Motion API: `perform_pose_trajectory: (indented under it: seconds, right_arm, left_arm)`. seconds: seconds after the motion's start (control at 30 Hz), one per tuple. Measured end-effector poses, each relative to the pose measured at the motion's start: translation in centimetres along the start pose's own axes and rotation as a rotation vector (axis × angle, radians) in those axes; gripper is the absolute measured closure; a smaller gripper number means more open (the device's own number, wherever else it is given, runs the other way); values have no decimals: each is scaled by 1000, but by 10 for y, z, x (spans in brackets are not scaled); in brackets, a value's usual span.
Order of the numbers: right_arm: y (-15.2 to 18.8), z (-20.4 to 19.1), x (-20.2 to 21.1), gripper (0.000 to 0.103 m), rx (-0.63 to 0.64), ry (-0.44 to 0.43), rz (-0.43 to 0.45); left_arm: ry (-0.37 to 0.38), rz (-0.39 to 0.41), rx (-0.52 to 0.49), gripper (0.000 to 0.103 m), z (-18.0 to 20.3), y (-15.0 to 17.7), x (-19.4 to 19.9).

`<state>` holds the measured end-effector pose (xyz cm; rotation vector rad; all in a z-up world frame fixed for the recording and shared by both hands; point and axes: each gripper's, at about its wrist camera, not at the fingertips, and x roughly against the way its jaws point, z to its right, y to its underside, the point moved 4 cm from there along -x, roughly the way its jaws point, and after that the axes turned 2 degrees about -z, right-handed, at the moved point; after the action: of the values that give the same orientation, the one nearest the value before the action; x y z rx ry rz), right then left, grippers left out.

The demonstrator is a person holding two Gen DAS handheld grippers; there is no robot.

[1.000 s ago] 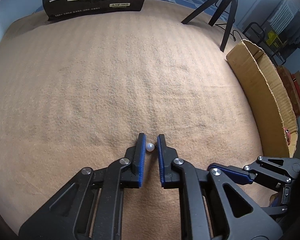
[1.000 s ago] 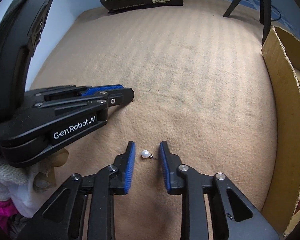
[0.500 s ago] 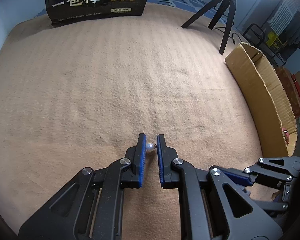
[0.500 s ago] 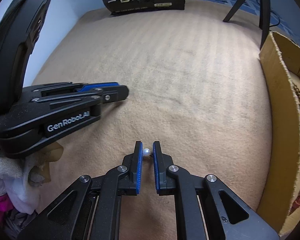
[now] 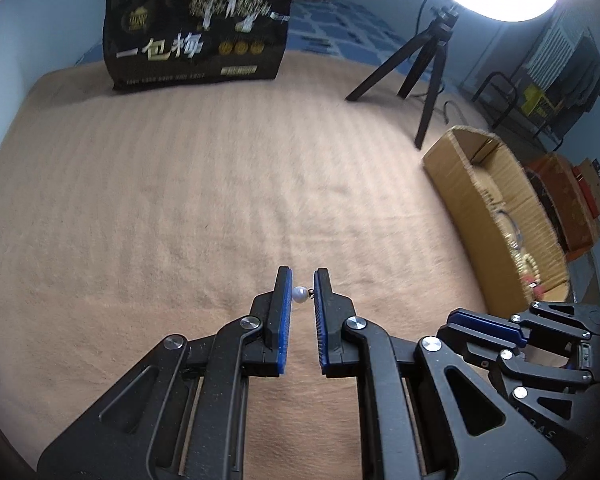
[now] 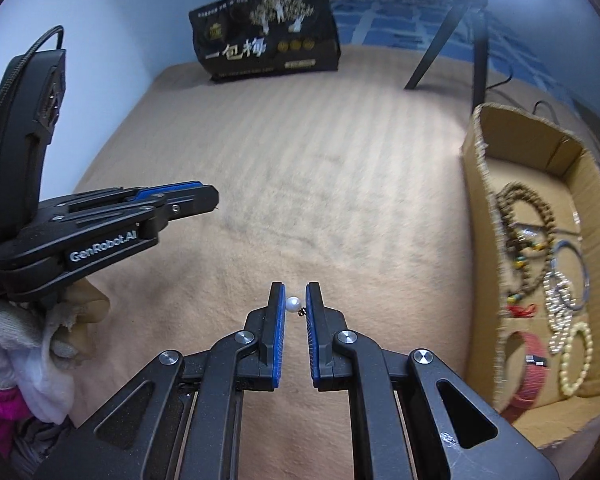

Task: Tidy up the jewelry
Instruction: 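Carry both pearl earrings over the cardboard box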

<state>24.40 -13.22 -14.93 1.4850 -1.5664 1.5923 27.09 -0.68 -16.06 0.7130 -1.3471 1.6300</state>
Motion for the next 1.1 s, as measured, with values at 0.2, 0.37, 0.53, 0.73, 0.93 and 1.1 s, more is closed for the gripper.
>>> perform_pose_trajectory:
  seconds: [0.2, 0.37, 0.53, 0.73, 0.93, 1.1]
  right_arm:
    - [-8, 19, 28, 95, -1, 57, 72]
    - [-9, 44, 51, 95, -48, 87, 131]
    - [-10, 70, 72, 95, -107, 114, 181]
    - [-7, 100, 92, 95, -155, 159, 224]
    - [-3, 123, 105, 95, -204, 181, 251]
    - [-1, 138, 110, 95, -230, 194, 264]
  left_arm:
    - [27, 55, -31, 94, 25, -11, 18]
    - [54, 96, -49, 94, 45, -18, 30]
    - [82, 136, -80, 94, 73, -26, 39]
    - [104, 161, -130, 94, 106, -29, 41]
    - [125, 172, -169, 94, 136, -28, 39]
    - [144, 170, -187, 94, 155, -26, 35]
